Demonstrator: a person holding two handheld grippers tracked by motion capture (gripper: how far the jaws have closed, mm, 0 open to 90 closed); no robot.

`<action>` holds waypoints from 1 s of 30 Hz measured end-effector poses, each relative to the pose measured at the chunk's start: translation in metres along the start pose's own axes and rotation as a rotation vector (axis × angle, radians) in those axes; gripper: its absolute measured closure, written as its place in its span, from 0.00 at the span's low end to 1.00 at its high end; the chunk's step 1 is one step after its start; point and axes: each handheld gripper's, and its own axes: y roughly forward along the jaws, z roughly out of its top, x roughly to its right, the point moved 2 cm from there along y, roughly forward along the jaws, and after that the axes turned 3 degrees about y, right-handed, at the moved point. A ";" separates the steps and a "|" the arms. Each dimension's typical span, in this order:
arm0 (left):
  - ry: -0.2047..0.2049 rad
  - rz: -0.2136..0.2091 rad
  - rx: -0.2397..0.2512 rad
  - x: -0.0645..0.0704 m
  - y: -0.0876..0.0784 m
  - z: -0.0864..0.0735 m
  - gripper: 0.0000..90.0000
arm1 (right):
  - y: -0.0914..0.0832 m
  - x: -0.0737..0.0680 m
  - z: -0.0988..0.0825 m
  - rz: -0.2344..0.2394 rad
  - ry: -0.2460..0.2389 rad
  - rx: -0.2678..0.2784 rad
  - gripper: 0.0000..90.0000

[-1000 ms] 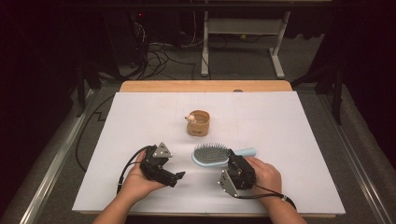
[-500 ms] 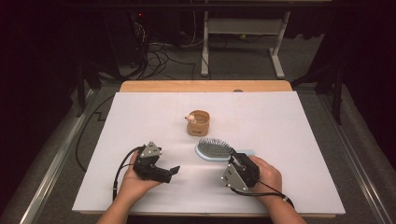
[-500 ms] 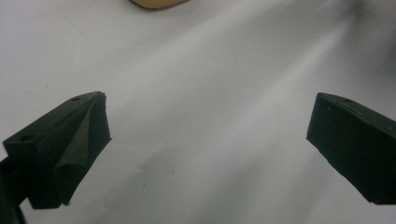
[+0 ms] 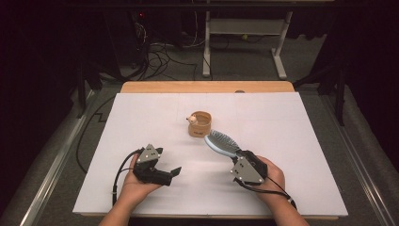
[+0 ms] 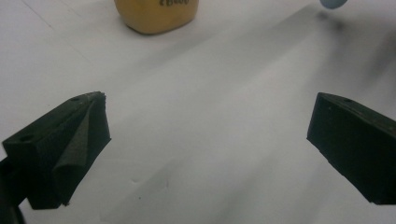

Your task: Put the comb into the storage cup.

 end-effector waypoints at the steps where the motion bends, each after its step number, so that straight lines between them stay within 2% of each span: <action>1: 0.004 -0.005 0.010 0.000 -0.001 0.000 0.00 | -0.001 0.002 0.000 0.005 0.022 0.008 0.87; 3: 0.006 -0.014 0.011 0.001 -0.002 0.001 0.00 | -0.003 0.008 -0.001 0.013 0.088 0.028 0.87; 4: 0.009 -0.017 0.013 0.000 -0.003 0.001 0.00 | -0.003 0.008 -0.001 0.013 0.088 0.028 0.87; 7: -0.009 -0.024 0.013 -0.002 -0.004 0.001 0.00 | -0.004 0.014 -0.002 0.028 0.155 0.050 0.87; 10: -0.018 -0.021 0.033 -0.005 -0.005 0.002 0.00 | -0.006 0.019 -0.004 0.045 0.226 0.072 0.87; 11: -0.018 -0.015 0.040 -0.005 -0.006 0.003 0.00 | -0.006 0.021 -0.005 0.054 0.253 0.079 0.87; 12: -0.017 -0.016 0.044 -0.006 -0.006 0.003 0.00 | -0.007 0.025 -0.007 0.068 0.304 0.093 0.87; 14: -0.020 -0.017 0.055 -0.005 -0.007 0.004 0.00 | -0.007 0.026 -0.007 0.072 0.316 0.095 0.87; 16: -0.020 -0.020 0.066 -0.005 -0.008 0.005 0.00 | -0.008 0.029 -0.009 0.084 0.369 0.110 0.87; 17: -0.020 -0.020 0.073 -0.005 -0.008 0.006 0.00 | -0.008 0.029 -0.009 0.084 0.369 0.110 0.87; 19: -0.028 -0.028 0.096 -0.004 -0.010 0.007 0.00 | -0.010 0.033 -0.011 0.103 0.422 0.130 0.87; 20: -0.022 -0.029 0.095 -0.004 -0.010 0.008 0.00 | -0.010 0.033 -0.011 0.103 0.422 0.130 0.87; 24: -0.024 -0.035 0.105 -0.003 -0.012 0.008 0.00 | -0.011 0.039 -0.015 0.124 0.493 0.153 0.87; 27: -0.015 -0.040 0.105 -0.002 -0.012 0.007 0.01 | -0.012 0.041 -0.018 0.133 0.524 0.156 0.87; 30: -0.012 -0.044 0.104 -0.001 -0.013 0.007 0.01 | -0.012 0.042 -0.018 0.140 0.525 0.160 0.87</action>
